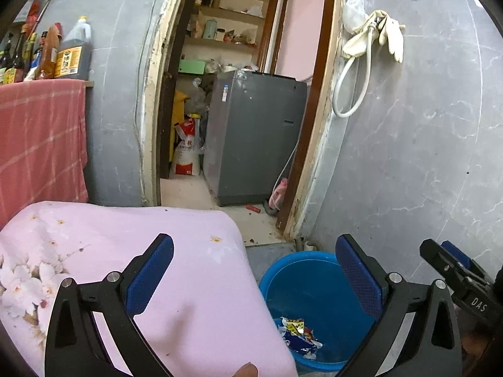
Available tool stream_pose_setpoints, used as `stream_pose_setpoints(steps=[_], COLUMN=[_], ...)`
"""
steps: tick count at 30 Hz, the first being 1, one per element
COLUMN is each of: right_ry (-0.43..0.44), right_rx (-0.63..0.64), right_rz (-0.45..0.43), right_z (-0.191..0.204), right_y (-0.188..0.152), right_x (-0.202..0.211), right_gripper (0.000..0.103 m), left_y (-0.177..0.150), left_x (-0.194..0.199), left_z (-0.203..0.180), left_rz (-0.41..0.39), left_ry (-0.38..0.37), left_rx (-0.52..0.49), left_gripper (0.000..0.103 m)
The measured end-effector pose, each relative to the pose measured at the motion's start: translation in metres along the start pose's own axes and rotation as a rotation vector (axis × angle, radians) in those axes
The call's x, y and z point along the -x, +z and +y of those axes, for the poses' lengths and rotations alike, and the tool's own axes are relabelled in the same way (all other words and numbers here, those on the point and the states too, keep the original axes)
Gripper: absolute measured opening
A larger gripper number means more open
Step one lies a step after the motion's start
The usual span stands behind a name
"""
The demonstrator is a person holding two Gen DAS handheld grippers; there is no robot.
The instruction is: Collect trash
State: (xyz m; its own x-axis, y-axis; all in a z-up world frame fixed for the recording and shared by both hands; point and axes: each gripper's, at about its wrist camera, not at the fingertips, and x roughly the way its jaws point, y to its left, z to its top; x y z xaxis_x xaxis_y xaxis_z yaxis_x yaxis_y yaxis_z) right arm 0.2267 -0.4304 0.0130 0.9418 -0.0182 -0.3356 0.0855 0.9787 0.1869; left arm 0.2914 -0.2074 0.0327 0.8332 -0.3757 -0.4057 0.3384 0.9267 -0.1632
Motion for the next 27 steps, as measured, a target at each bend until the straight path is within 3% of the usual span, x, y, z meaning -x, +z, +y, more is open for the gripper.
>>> stream_pose_setpoints(steps=[22, 27], right_ry=[0.034, 0.043], right_rx=[0.062, 0.059], right_rz=[-0.096, -0.103], right_z=[0.056, 0.063], right_y=[-0.008, -0.017], right_x=[0.094, 0.112], right_gripper=[0.103, 0.103], left_y=[-0.021, -0.037], left_x=[0.117, 0.140], left_z=[0.021, 0.026], left_rz=[-0.109, -0.097], left_ry=[0.072, 0.076], left_rx=[-0.030, -0.033], left_gripper=[0.101, 0.101])
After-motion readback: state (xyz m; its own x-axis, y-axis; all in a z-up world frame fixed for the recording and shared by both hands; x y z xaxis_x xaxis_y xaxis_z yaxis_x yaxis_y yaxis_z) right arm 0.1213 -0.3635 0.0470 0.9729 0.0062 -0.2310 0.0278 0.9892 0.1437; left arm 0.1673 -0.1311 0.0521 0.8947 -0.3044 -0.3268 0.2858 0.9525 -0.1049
